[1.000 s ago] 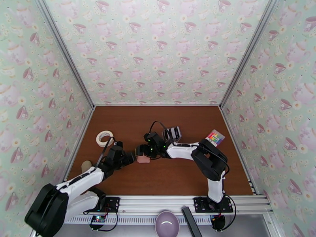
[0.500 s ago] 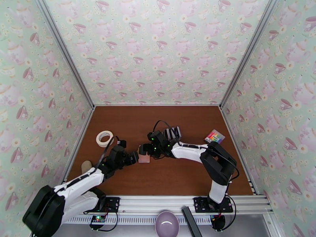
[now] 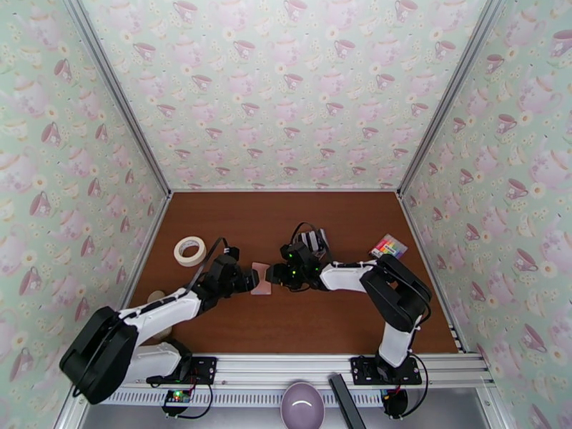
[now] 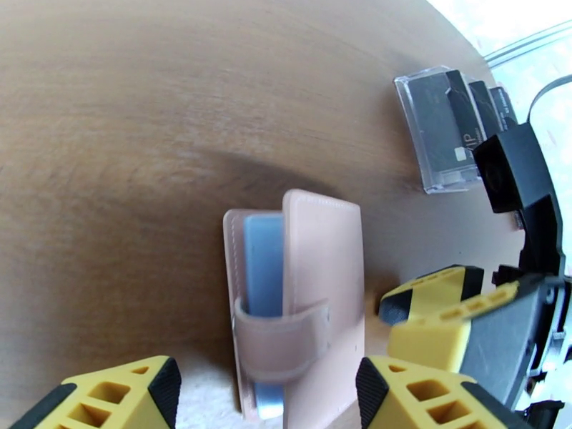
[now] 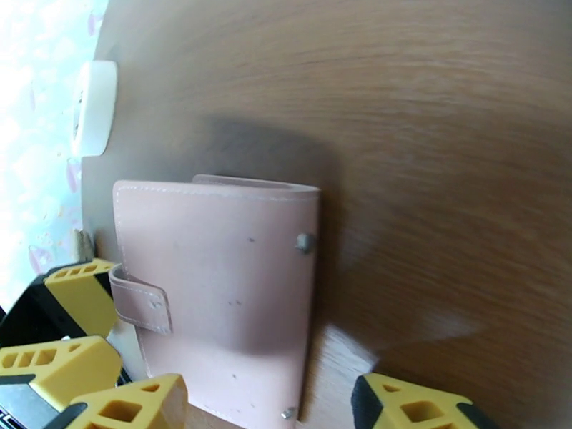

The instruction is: Put the credit cards into the card holder

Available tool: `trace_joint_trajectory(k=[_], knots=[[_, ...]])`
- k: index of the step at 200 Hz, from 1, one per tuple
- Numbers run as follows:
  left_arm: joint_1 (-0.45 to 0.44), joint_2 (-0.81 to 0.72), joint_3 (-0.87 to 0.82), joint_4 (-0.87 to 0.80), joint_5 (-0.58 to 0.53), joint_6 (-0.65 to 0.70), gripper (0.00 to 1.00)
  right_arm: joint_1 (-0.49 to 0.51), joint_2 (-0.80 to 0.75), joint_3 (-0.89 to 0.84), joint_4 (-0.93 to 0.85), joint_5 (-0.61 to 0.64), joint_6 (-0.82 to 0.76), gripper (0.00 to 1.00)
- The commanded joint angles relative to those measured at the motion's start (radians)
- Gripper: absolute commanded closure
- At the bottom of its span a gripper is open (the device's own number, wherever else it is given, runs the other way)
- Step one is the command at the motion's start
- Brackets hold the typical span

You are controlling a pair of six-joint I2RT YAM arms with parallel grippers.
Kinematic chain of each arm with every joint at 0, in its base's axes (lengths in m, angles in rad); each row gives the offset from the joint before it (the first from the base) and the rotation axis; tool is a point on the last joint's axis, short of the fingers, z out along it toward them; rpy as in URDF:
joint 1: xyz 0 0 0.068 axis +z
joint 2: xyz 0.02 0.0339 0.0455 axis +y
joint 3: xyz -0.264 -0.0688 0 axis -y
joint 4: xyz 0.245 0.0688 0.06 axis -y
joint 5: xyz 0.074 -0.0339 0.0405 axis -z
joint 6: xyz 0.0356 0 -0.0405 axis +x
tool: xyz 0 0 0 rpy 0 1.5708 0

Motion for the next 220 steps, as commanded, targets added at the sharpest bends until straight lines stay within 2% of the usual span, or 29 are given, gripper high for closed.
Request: trace_joint_trajectory(k=[1,18,58,106,144,186,220], knots=[[-0.012,0.078,0.046,-0.081,-0.025,0.027,0.38,0.006,0.039,-0.011,0.058,-0.033,0.015,0.37],[-0.020,0.118,0.059,-0.096,-0.037,0.019,0.47,0.006,0.042,-0.004,0.044,-0.021,0.010,0.38],[-0.026,0.156,0.056,-0.106,-0.067,-0.011,0.59,0.010,0.058,0.021,0.015,-0.022,0.004,0.42],[-0.027,0.159,0.047,-0.076,-0.054,-0.031,0.60,0.034,0.101,0.075,0.019,-0.042,0.007,0.47],[-0.028,0.162,0.033,-0.061,-0.044,-0.036,0.60,0.034,0.101,0.060,0.084,-0.068,0.037,0.64],[-0.025,0.127,0.028,-0.069,-0.045,-0.047,0.55,0.034,0.068,0.032,0.142,-0.094,0.056,0.98],[-0.005,0.016,0.026,-0.140,-0.077,-0.035,0.48,0.034,-0.086,0.057,-0.050,-0.018,-0.043,1.00]])
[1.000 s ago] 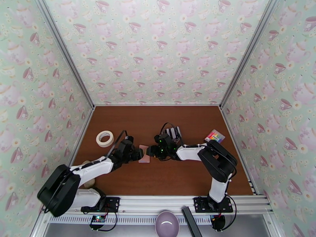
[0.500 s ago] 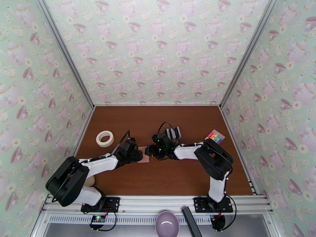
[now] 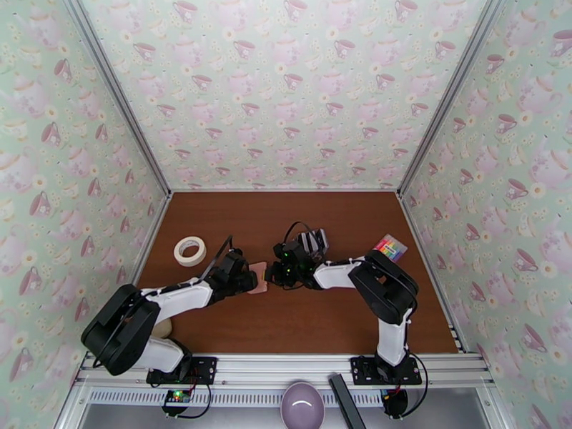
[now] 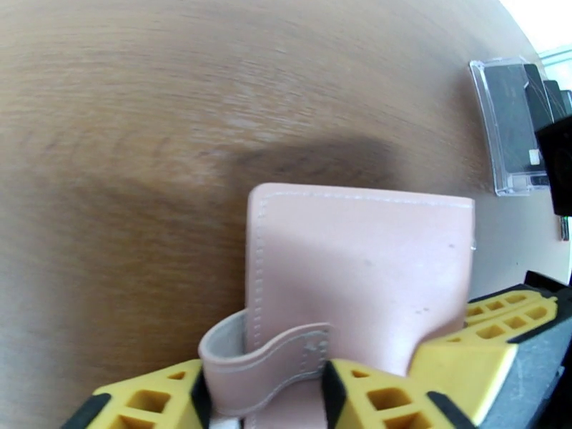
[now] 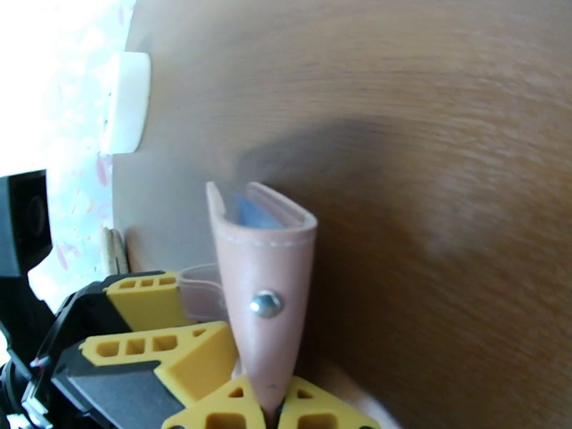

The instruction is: Put the credit cards into the card holder

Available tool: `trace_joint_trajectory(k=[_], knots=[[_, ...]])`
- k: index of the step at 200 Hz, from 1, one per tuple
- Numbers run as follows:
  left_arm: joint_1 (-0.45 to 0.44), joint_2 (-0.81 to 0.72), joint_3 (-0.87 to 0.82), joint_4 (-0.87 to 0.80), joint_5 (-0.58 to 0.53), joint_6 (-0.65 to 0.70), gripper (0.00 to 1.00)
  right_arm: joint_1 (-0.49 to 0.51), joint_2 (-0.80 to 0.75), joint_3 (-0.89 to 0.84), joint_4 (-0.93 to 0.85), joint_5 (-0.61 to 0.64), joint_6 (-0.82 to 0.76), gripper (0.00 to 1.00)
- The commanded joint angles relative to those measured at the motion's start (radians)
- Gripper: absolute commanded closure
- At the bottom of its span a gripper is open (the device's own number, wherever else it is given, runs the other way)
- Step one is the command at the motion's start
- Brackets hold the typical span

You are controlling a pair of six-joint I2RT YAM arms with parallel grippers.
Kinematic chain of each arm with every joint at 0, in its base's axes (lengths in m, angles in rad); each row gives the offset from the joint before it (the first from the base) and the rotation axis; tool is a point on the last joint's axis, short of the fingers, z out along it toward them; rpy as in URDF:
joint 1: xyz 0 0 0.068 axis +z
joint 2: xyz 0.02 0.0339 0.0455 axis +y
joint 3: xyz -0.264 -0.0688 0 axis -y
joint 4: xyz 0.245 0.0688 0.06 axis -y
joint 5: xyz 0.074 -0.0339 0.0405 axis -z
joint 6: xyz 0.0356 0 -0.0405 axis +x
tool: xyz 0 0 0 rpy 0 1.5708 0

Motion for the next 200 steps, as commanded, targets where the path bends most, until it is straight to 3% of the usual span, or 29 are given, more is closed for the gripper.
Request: trace_joint_trajectory(k=[1,50,107,132,158,200], knots=[[0.012,-0.067,-0.015,-0.072,-0.023,0.008,0.48,0.011,-0.130,0.017,-0.127,0.039,-0.085,1.00],[0.053,-0.154,-0.010,-0.133,-0.027,0.030,0.47,0.071,-0.284,0.227,-0.681,0.383,-0.303,1.00],[0.095,-0.260,-0.049,-0.164,-0.023,0.038,0.46,0.133,-0.278,0.339,-0.980,0.733,-0.390,1.00],[0.099,-0.270,-0.070,-0.161,-0.016,0.038,0.46,0.198,-0.215,0.416,-1.118,0.958,-0.413,1.00],[0.106,-0.275,-0.097,-0.140,-0.010,0.034,0.46,0.274,-0.109,0.503,-1.226,1.114,-0.421,1.00],[0.115,-0.293,-0.123,-0.132,-0.005,0.029,0.46,0.387,0.205,0.715,-1.511,1.415,-0.364,1.00]])
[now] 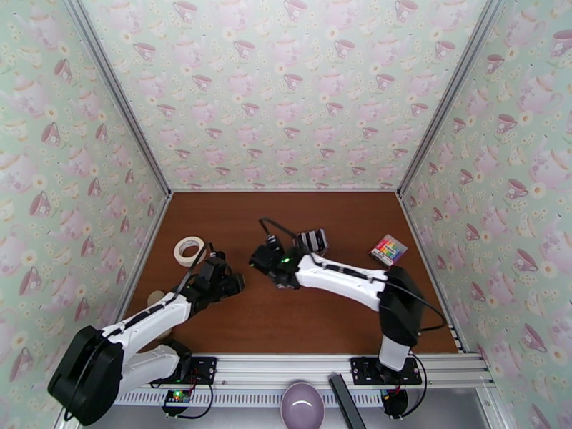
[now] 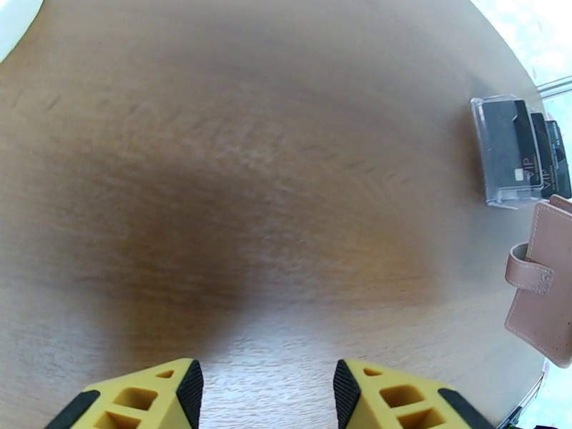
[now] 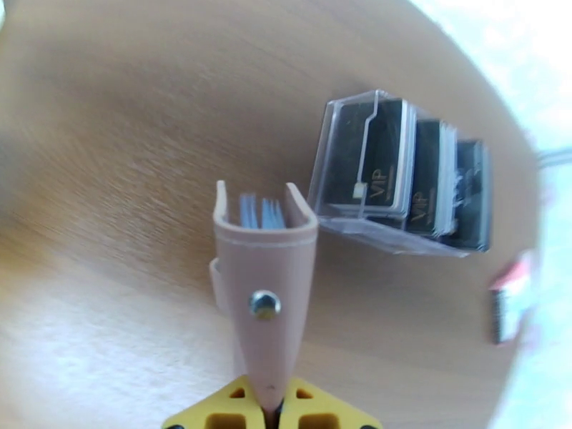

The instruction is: Put the credit cards into the card holder

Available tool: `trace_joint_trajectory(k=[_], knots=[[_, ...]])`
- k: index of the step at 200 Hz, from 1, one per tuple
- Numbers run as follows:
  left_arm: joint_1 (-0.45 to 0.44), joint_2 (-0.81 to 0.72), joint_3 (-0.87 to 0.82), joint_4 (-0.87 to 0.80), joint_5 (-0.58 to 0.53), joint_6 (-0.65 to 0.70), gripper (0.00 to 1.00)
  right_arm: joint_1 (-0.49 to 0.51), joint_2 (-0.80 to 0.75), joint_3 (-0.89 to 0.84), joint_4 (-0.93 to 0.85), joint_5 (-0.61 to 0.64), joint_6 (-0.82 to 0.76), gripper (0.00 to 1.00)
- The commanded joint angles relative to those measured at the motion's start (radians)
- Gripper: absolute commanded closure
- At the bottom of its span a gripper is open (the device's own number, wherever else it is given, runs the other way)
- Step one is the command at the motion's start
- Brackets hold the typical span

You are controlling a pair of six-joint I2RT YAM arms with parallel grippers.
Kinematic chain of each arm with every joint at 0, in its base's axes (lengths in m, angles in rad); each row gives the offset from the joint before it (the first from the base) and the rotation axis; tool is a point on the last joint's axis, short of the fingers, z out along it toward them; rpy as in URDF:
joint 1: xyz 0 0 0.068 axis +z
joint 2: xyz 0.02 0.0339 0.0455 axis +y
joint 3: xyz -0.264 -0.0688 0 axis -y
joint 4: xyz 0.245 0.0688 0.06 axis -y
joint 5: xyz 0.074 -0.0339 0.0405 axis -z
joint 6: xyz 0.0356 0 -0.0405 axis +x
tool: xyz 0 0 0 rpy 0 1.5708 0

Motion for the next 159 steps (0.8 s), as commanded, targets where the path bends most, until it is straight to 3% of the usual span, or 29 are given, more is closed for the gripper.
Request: trace_joint_trajectory(k=[1,38,76,143,159], knots=[[0.009,-0.026,-0.019,0.007,0.002,0.009,0.46,0.046,0.169,0.105,-0.236,0.263,0.036,1.00],[0.028,-0.073,-0.050,-0.007,0.006,0.005,0.46,0.084,0.275,0.153,-0.250,0.261,0.049,1.00],[0.039,-0.125,-0.072,-0.025,0.012,-0.018,0.46,0.115,0.310,0.161,-0.196,0.146,0.052,1.00],[0.068,-0.147,-0.085,-0.032,0.029,-0.018,0.45,0.136,0.307,0.125,-0.022,-0.107,0.015,0.72],[0.071,-0.141,-0.081,-0.029,0.036,-0.017,0.45,0.137,0.293,0.114,0.028,-0.163,0.010,0.61]])
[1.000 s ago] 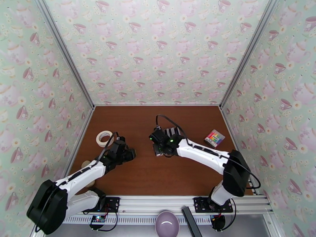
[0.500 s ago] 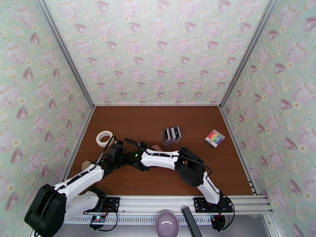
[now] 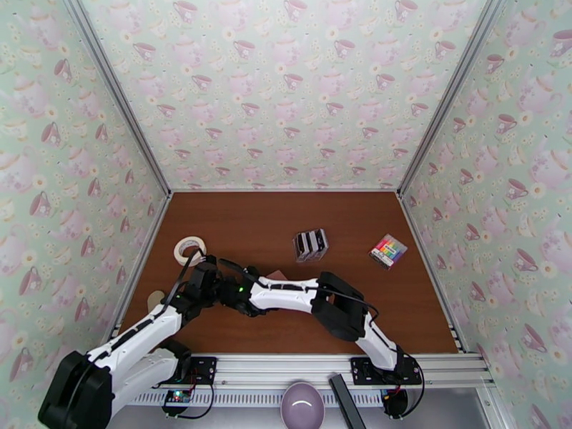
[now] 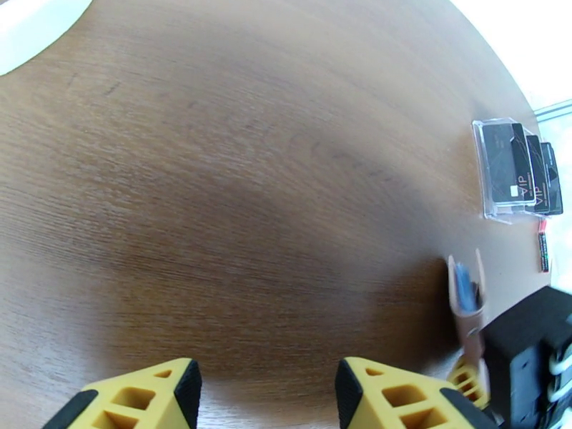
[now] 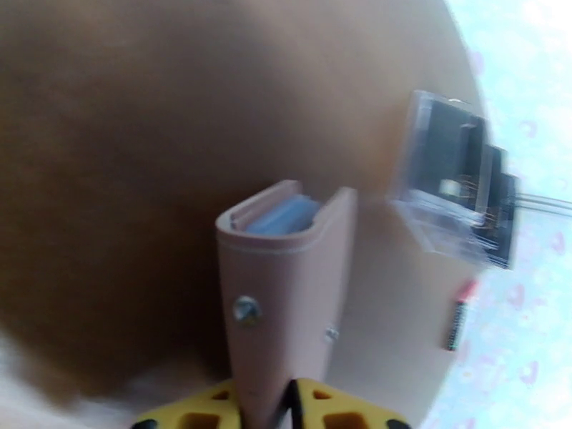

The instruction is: Put the credit cards into the card holder

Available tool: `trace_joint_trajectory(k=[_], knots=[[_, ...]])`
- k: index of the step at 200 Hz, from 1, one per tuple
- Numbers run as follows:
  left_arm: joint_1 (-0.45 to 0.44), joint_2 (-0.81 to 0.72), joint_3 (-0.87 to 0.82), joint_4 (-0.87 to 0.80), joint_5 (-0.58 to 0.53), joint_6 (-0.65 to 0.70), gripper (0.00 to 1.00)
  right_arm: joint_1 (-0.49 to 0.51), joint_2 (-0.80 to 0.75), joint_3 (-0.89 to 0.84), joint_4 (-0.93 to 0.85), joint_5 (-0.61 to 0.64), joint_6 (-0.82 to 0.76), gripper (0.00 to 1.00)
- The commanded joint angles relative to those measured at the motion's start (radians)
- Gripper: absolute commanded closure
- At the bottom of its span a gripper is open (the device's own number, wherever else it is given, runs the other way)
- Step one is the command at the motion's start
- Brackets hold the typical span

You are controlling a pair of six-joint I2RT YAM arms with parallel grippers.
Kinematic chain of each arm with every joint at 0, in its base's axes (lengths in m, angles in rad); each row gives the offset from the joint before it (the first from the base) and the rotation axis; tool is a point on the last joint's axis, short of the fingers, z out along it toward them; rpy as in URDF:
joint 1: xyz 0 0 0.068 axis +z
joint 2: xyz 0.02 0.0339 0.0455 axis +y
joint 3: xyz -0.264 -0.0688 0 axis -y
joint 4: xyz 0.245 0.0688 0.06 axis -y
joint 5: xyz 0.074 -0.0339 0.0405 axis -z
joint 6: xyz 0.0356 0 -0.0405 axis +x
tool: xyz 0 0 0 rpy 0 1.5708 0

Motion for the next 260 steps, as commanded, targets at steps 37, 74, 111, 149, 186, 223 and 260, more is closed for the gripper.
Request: trace_joint_trajectory(k=[37,74,111,149,186,223,260], knots=[[0.008,0.010,-0.004,0.007,0.053,0.000,0.44,-0.005,-0.035,-0.048,0.188,-0.261,-0.023,0.42],[0.005,0.006,0.001,0.022,0.099,0.003,0.44,-0.037,-0.174,-0.119,0.257,-0.328,-0.019,0.36],[-0.073,0.016,0.027,0.044,0.118,-0.033,0.44,-0.119,-0.398,-0.255,0.345,-0.428,0.007,0.36],[-0.168,0.120,0.072,0.104,0.104,-0.067,0.37,-0.327,-0.616,-0.512,0.574,-0.656,0.057,0.28],[-0.218,0.280,0.119,0.195,0.111,-0.085,0.37,-0.442,-0.648,-0.640,0.745,-0.823,0.093,0.24],[-0.248,0.417,0.174,0.262,0.130,-0.104,0.38,-0.492,-0.581,-0.679,0.838,-0.878,0.119,0.24],[-0.257,0.522,0.251,0.195,0.093,-0.098,0.38,-0.506,-0.519,-0.742,1.015,-1.033,0.198,0.23]])
